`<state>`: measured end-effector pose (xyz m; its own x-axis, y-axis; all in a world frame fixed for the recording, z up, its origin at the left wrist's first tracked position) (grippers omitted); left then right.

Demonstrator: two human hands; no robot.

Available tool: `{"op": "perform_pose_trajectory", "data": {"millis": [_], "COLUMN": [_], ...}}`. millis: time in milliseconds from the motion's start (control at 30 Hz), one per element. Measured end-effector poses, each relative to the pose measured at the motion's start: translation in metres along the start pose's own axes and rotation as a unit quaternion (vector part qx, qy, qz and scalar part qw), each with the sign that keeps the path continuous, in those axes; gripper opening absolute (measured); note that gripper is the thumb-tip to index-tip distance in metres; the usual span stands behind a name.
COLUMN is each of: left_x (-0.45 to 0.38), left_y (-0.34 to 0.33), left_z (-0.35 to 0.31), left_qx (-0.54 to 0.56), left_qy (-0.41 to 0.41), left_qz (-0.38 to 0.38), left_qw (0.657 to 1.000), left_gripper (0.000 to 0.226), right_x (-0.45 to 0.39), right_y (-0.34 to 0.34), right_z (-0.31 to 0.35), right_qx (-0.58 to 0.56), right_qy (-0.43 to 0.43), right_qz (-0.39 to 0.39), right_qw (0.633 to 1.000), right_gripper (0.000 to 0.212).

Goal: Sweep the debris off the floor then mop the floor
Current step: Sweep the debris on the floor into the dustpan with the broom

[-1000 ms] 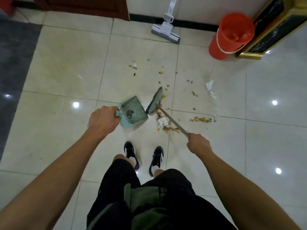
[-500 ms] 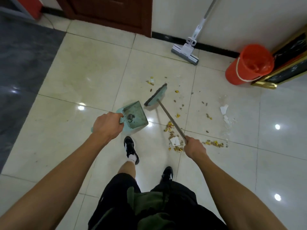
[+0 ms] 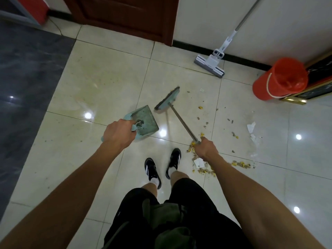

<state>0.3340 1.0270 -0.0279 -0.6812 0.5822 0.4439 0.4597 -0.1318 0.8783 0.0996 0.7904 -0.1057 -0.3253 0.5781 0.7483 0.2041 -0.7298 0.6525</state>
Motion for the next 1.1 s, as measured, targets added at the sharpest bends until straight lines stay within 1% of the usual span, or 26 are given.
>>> {"op": "perform_pose_trajectory", "data": {"millis": [200,267,367,433,567,700,900,1100], "left_x": [-0.048,-0.064,-0.090,-0.107,-0.139,-0.164,-0.185,-0.177], "left_y": [0.021,0.026,0.035,0.041,0.053,0.057,0.059,0.052], "left_z": [-0.010,-0.016,-0.031,-0.045,-0.073,-0.101,-0.138,-0.154], "left_qx": [-0.014,-0.031,-0.050,-0.066,-0.094,-0.099,-0.118,-0.127], "left_qy": [0.009,0.005,-0.006,-0.012,-0.020,-0.048,-0.110,-0.178], "left_qz": [-0.010,-0.011,-0.001,0.005,0.038,0.053,0.069,0.069], "left_qw": [1.000,0.999,0.999,0.998,0.995,0.993,0.985,0.973], "left_gripper": [0.016,0.017,0.019,0.018,0.019,0.021,0.017,0.015], "right_x": [-0.056,-0.077,-0.104,-0.119,-0.133,-0.137,-0.108,-0.057], "right_y": [0.031,0.045,0.062,0.073,0.094,0.100,0.075,0.038], "right_z": [0.046,0.059,0.073,0.076,0.064,0.032,-0.027,-0.059], "right_qx": [0.015,0.022,0.035,0.071,0.118,0.099,0.044,-0.016], "right_qy": [0.032,0.059,0.112,0.120,0.081,0.031,-0.049,-0.119], "right_qz": [0.029,0.028,0.016,0.015,0.017,0.025,0.035,0.025], "right_qw": [0.999,0.998,0.993,0.990,0.990,0.994,0.997,0.992], "right_gripper": [0.056,0.050,0.033,0.031,0.031,0.032,0.038,0.036]}}
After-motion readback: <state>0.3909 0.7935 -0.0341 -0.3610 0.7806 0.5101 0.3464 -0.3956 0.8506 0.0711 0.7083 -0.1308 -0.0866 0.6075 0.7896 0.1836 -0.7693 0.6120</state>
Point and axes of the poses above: each hand's wrist, its own x-axis away from the middle knuckle, its own y-axis out of the back of the hand, z = x × y, the point moved 1 cm from there along -x, towards the middle knuckle, and after that the axes turned 4 degrees about x, right-handed, at the moved point
